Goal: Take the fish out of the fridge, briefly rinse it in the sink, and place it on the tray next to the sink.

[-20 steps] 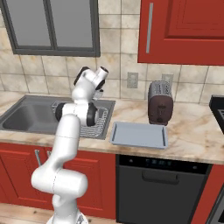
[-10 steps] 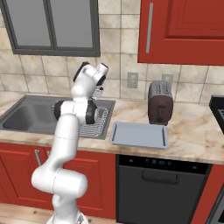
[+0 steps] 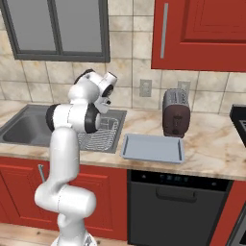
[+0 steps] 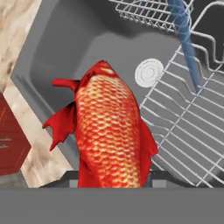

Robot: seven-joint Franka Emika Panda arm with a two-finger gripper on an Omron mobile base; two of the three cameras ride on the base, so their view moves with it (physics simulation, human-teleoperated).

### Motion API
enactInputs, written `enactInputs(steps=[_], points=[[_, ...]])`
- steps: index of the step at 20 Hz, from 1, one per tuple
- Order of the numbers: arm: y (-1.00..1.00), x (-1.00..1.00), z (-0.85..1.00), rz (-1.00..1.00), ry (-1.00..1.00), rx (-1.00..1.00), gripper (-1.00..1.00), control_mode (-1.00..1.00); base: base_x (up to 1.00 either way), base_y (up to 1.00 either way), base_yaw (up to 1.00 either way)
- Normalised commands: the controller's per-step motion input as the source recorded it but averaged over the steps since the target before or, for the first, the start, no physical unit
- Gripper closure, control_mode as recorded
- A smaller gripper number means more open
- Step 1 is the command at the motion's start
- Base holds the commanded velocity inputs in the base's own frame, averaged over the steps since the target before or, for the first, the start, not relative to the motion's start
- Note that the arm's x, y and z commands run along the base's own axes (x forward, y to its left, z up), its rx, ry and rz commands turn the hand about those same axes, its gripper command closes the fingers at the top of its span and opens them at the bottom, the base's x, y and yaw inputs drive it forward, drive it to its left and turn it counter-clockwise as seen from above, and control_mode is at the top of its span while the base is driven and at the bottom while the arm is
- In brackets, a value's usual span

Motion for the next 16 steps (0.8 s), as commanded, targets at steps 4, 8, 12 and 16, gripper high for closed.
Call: enactInputs(steps=[4, 8, 12, 16], points=[[-0.19, -1.0, 0.06, -0.08, -0.29, 0.0, 1.0, -1.0, 0.0, 0.0, 0.0], [-0.06, -0.49, 0.01, -0.07, -0.09, 0.0, 1.0, -1.0, 0.0, 0.0, 0.0], [-0.17, -0.57, 0.0, -0.18, 0.0, -0.02, 1.0, -1.0, 0.0, 0.0, 0.0], [-0.59, -0.78, 0.32, -0.6, 0.04, 0.0, 1.0, -1.0, 0.0, 0.0, 0.0]])
